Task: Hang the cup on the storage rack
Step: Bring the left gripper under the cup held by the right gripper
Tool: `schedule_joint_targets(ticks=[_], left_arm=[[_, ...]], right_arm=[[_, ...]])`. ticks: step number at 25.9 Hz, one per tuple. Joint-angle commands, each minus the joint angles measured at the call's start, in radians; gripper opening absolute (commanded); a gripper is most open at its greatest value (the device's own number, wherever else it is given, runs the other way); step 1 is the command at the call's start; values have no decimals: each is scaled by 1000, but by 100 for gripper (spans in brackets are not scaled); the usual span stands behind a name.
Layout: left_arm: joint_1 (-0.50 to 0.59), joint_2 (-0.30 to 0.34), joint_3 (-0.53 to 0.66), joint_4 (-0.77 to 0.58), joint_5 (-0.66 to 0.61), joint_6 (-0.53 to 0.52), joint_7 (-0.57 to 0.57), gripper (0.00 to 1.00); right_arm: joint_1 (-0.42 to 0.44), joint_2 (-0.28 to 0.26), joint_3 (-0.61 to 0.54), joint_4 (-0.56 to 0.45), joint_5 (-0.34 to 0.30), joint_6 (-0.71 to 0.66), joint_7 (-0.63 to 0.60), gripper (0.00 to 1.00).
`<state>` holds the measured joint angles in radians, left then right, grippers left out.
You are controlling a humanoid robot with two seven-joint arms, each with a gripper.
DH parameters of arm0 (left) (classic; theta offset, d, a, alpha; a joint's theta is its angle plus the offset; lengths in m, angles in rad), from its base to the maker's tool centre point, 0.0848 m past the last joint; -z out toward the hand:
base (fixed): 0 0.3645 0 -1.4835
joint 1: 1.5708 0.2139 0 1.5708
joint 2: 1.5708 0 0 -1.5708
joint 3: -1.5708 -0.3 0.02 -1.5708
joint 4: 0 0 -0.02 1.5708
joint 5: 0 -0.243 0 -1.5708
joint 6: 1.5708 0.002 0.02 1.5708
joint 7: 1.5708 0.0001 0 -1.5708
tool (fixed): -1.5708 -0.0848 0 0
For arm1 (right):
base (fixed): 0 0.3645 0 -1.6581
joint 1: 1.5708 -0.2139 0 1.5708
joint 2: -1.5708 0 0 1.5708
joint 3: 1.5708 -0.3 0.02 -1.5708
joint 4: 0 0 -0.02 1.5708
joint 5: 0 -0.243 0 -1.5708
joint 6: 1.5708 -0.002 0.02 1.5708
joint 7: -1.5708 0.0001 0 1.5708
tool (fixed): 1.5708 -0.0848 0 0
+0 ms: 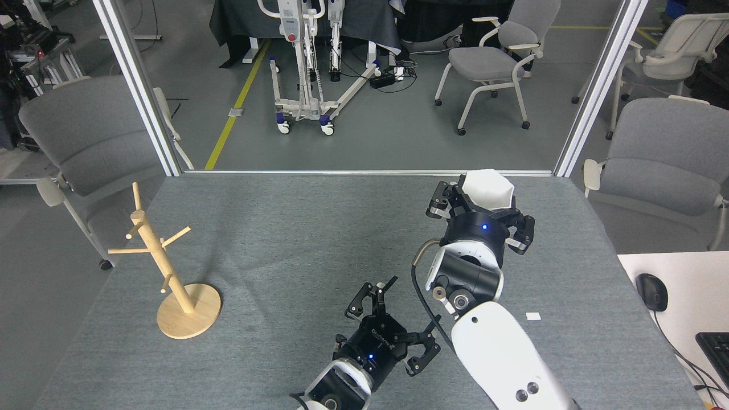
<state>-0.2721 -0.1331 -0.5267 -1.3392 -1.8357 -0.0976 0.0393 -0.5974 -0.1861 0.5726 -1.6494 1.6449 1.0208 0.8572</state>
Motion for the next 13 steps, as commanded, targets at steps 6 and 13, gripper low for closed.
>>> schedule_joint_targets(ticks=[6, 13], left_arm=[[-91, 7, 76, 31, 131, -119, -12, 99], [-130, -8, 88, 20, 164, -248, -131, 99]], right_arm=[[10, 10, 82, 23, 13, 26, 32, 11], [11, 42, 125, 59, 6, 22, 36, 11]])
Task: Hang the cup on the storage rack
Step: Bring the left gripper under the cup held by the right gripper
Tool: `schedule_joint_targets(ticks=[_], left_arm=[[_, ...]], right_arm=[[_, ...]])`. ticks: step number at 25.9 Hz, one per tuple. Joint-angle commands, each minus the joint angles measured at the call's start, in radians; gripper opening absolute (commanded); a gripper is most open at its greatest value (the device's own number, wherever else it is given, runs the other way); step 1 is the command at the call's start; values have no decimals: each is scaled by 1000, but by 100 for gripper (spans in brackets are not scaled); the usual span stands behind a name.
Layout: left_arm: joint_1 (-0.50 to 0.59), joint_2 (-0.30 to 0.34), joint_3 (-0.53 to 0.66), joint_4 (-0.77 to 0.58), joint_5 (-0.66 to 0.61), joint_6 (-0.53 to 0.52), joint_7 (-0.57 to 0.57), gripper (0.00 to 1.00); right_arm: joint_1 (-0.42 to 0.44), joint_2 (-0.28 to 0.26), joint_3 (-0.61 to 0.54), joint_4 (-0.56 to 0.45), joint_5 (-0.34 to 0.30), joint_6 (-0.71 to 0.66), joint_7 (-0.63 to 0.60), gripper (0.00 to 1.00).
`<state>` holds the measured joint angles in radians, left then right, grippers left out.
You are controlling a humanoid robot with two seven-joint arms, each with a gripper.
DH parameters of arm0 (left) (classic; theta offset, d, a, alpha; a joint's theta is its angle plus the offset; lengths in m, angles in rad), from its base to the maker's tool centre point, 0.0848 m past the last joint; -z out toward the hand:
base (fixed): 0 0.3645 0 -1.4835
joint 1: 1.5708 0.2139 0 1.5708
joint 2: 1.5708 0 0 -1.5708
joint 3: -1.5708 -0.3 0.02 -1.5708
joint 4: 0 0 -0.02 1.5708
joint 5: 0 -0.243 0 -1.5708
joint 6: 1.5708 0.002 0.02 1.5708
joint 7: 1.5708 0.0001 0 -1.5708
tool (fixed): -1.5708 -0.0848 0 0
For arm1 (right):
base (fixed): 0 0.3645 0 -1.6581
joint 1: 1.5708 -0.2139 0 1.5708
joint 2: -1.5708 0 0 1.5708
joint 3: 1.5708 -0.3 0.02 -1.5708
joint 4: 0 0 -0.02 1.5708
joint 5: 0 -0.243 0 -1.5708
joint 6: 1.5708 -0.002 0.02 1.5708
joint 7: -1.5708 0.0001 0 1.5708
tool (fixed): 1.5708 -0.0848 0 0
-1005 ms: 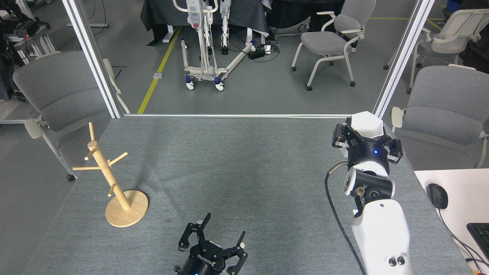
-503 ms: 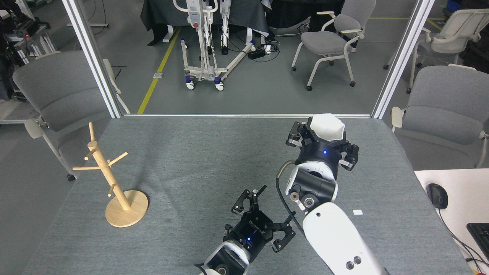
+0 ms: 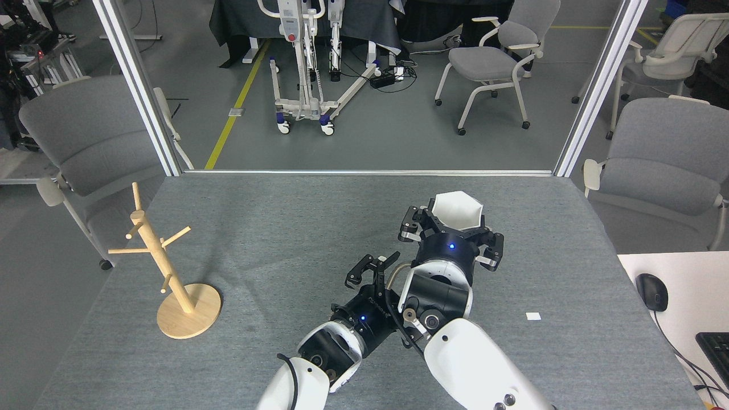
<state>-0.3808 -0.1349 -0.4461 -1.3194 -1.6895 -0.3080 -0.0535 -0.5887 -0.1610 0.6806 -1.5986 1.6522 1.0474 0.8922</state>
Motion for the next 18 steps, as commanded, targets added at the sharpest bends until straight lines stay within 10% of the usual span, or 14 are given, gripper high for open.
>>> schedule_joint_targets(ticks=[1, 18], left_arm=[[-29, -8, 7, 2, 27, -37, -46, 99], [-167, -11, -16, 178, 136, -37, -160, 98]], right_arm=[[6, 24, 19, 9, -3, -9, 1, 11], [46, 101, 82, 86, 3, -1, -4, 9]])
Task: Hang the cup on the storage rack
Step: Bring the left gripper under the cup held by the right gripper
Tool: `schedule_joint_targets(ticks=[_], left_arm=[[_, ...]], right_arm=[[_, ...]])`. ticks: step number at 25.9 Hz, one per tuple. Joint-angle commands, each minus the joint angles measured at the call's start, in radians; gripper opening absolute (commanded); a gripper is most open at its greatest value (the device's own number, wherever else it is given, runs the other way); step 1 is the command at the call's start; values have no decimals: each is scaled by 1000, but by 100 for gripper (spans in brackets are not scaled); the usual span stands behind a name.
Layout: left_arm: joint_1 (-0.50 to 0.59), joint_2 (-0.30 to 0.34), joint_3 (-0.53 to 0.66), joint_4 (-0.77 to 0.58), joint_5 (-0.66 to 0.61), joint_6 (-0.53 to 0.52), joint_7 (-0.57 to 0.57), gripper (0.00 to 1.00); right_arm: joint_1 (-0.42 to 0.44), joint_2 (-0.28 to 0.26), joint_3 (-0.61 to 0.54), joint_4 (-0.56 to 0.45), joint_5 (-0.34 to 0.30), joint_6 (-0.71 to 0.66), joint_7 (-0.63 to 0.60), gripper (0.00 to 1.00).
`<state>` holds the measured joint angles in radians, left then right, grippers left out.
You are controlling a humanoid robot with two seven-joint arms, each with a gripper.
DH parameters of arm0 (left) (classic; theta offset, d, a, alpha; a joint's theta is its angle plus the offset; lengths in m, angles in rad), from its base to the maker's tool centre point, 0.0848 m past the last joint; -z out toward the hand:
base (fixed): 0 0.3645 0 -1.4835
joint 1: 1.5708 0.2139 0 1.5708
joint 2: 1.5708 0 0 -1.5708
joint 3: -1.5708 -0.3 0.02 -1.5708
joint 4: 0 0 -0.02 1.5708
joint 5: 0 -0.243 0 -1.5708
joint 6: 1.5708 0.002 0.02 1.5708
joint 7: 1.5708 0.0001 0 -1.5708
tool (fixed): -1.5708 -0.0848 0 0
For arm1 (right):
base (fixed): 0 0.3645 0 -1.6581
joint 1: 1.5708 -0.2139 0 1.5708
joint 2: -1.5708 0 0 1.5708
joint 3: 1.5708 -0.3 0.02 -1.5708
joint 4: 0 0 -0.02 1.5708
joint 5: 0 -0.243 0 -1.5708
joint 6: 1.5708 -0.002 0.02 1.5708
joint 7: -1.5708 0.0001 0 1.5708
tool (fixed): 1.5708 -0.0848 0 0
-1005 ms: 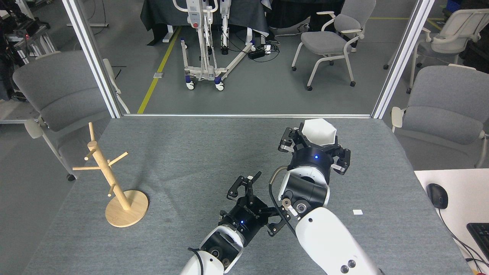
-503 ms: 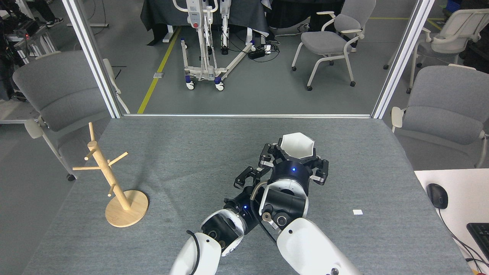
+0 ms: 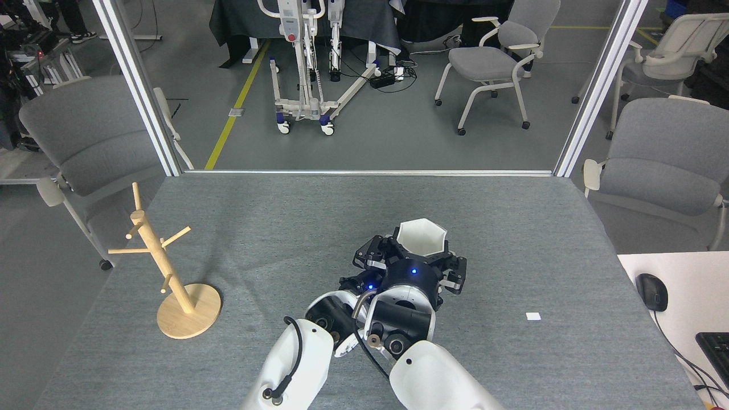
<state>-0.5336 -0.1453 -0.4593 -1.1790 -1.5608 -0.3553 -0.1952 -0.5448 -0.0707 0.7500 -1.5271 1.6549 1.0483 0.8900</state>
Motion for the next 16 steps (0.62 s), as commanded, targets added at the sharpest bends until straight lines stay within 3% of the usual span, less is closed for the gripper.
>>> schedule_joint_targets(ticks=[1, 2, 3, 5, 13, 14, 16], left_arm=[[-16, 0, -2, 41, 13, 12, -18, 93], [-19, 1, 1, 42, 27, 10, -23, 83], [-19, 1, 2, 44, 41, 1, -23, 64], [-19, 3, 4, 41, 61, -16, -24, 0], [-20, 4, 31, 36, 71, -36, -12, 0], [-20, 4, 33, 38, 71, -36, -12, 0], [-19, 4, 41, 41, 71, -39, -17, 0]], right_arm=[[0, 12, 15, 21, 2, -1, -2, 9], [2, 20, 17, 22, 3, -1, -2, 9], [2, 28, 17, 24, 3, -1, -3, 8], [8, 32, 17, 24, 5, -1, -5, 8], [5, 43, 14, 39, 5, -10, -3, 12], [3, 43, 12, 45, 5, -10, -3, 16], [-3, 43, 9, 67, 3, -14, -3, 34]])
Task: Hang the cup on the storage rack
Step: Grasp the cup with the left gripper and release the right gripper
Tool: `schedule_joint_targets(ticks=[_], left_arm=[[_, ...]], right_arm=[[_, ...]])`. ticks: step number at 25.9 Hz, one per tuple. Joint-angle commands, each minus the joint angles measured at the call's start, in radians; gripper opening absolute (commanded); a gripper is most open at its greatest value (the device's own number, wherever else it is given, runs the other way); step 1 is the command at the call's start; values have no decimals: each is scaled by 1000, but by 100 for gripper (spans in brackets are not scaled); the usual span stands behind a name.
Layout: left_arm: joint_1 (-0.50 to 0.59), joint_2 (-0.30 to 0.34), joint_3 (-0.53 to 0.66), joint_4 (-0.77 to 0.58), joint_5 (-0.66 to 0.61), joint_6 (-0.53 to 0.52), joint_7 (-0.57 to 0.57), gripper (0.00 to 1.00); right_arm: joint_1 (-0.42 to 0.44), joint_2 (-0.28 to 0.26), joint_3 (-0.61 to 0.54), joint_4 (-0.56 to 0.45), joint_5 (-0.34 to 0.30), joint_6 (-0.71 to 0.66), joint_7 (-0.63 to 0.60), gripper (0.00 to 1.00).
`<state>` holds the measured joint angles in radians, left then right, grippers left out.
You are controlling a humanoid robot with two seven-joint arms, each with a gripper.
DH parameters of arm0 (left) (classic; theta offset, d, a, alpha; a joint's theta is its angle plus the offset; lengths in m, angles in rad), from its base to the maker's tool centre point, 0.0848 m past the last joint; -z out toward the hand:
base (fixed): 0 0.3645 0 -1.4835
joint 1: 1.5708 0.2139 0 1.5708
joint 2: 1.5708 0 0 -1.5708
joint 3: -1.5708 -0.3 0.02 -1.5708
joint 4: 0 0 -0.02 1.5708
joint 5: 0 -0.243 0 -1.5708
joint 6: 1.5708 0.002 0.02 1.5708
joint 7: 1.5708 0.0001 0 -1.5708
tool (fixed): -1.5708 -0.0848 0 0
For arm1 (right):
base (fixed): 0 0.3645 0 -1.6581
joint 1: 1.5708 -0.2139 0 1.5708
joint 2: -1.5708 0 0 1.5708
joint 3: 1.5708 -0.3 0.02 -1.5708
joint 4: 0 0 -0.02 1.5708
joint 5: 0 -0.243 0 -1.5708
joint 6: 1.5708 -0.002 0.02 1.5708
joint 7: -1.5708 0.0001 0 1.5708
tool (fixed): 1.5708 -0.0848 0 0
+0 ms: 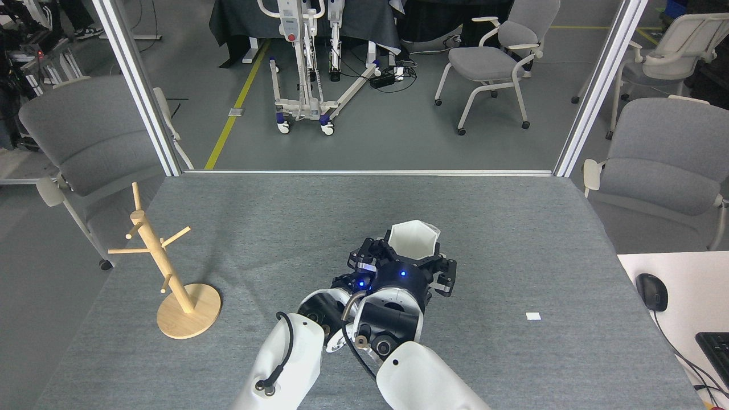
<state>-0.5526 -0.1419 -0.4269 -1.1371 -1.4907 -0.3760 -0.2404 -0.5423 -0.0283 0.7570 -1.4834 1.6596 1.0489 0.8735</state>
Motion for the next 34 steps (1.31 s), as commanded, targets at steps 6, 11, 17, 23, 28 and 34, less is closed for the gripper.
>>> schedule_joint_targets(ticks=[6, 11, 17, 23, 28, 34], left_arm=[[8, 10, 10, 2, 0, -20, 29, 0], [10, 13, 10, 5, 0, -20, 29, 0], [17, 13, 10, 36, 0, -20, 33, 0], [36, 15, 8, 39, -3, -20, 33, 0], [74, 15, 8, 34, -6, -20, 35, 0], [275, 103, 28, -154, -14, 8, 46, 0]], right_arm=[[-15, -2, -7, 55, -4, -29, 2, 99], [-16, 1, -15, 55, -14, -78, -82, 99], [-13, -1, -15, 55, -67, -79, -295, 100], [-11, 1, -16, 54, -170, -75, -564, 99], [-11, 1, -188, 54, -256, -184, -757, 99], [30, -21, -702, 61, -265, -819, -768, 100]])
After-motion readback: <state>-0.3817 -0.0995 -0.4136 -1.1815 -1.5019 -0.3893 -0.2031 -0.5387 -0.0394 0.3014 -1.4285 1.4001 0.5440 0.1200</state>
